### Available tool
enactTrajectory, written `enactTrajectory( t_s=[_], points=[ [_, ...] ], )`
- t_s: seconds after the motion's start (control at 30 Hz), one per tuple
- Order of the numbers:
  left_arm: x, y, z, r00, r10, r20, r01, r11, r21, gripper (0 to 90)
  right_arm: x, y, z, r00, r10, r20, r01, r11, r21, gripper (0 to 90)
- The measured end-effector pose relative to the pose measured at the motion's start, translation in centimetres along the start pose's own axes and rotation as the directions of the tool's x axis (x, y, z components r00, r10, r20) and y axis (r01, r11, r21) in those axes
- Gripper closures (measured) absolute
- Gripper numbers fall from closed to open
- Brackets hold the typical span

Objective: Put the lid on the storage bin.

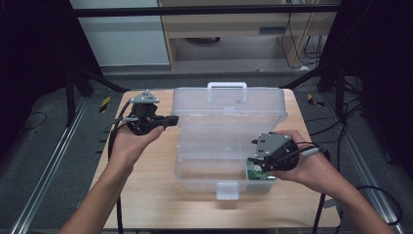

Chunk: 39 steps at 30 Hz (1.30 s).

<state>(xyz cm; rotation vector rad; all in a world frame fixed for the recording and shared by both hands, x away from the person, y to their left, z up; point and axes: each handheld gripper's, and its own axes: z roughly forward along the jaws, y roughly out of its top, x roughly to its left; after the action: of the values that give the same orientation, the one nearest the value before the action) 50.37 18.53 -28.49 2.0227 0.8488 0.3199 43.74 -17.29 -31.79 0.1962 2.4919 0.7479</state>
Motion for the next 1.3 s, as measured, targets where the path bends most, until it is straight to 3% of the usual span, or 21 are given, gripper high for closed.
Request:
enactTrajectory(
  t_s=[0.1, 0.3, 0.47, 0.5, 0.67, 0.7, 1.0, 1.3],
  points=[
    [-0.2, -0.5, -0.1, 1.0000, 0.000, 0.006, 0.000, 1.0000, 0.005, 90.0, 0.0, -0.2, -0.2, 0.9983, 0.053, 0.027, -0.053, 0.9986, 0.000, 38.3],
    [-0.4, -1.2, -0.1, 0.9998, 0.000, 0.018, 0.000, 1.0000, 0.005, 90.0, 0.3, -0.9, -0.6, 0.9927, 0.106, 0.058, -0.105, 0.9943, -0.016, 29.1],
    [-0.6, -1.8, 0.1, 0.9993, 0.033, 0.018, -0.033, 0.9995, -0.001, 90.0, 0.5, -1.7, -1.3, 0.9840, 0.161, 0.076, -0.159, 0.9868, -0.028, 23.9],
    [-0.9, -2.0, 0.0, 0.9998, 0.011, 0.019, -0.011, 0.9998, 0.018, 90.0, 0.6, -2.0, -1.6, 0.9811, 0.174, 0.084, -0.172, 0.9846, -0.031, 22.1],
    [-1.5, -2.6, -0.1, 0.9993, 0.036, 0.007, -0.036, 0.9988, 0.033, 90.0, 0.9, -2.7, -2.2, 0.9737, 0.207, 0.095, -0.205, 0.9782, -0.031, 20.2],
    [-1.6, -2.8, -0.1, 0.9993, 0.036, 0.009, -0.036, 0.9987, 0.037, 90.0, 1.1, -3.1, -2.5, 0.9688, 0.225, 0.104, -0.223, 0.9743, -0.032, 19.8],
    [-1.9, -4.1, -0.3, 0.9992, 0.023, 0.032, -0.024, 0.9989, 0.041, 90.0, 1.6, -4.4, -3.5, 0.9553, 0.266, 0.130, -0.264, 0.9641, -0.032, 18.0],
    [-2.1, -5.2, -0.3, 0.9986, 0.022, 0.048, -0.024, 0.9988, 0.042, 90.0, 2.0, -5.7, -4.6, 0.9364, 0.317, 0.151, -0.315, 0.9484, -0.033, 11.7]
  ],
)
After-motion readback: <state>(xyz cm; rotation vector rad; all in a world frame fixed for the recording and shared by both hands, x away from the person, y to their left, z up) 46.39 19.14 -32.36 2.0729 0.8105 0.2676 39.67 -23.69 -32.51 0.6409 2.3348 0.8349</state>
